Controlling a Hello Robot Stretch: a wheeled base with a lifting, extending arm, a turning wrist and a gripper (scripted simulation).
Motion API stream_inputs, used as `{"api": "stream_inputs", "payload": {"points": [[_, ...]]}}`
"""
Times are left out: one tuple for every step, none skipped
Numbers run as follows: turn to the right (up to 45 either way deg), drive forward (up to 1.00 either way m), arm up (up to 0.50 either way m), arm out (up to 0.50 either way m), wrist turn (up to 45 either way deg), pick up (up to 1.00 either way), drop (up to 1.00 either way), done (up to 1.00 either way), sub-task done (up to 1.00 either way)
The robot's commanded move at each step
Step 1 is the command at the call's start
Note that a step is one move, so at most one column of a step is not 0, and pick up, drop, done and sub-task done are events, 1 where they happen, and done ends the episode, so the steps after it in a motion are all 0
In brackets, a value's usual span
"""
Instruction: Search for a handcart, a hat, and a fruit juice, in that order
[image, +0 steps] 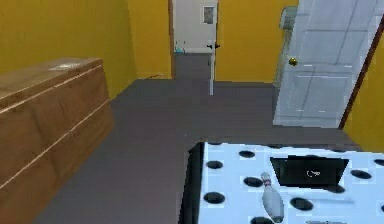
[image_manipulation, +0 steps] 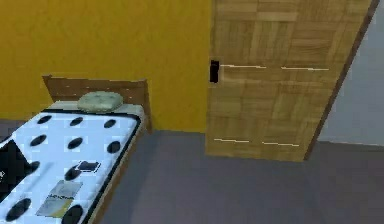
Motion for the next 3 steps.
{"api": "stream_inputs", "payload": {"points": [[-30.0, 0.00, 0.00, 0.00, 0.0, 0.00, 0.00, 0.00, 0.00], [0.0, 0.40, 0.00, 0.00, 0.0, 0.00, 0.00, 0.00, 0.00], [-6.0, 0.00, 0.00, 0.00, 0.0, 0.00, 0.00, 0.00, 0.00]]}}
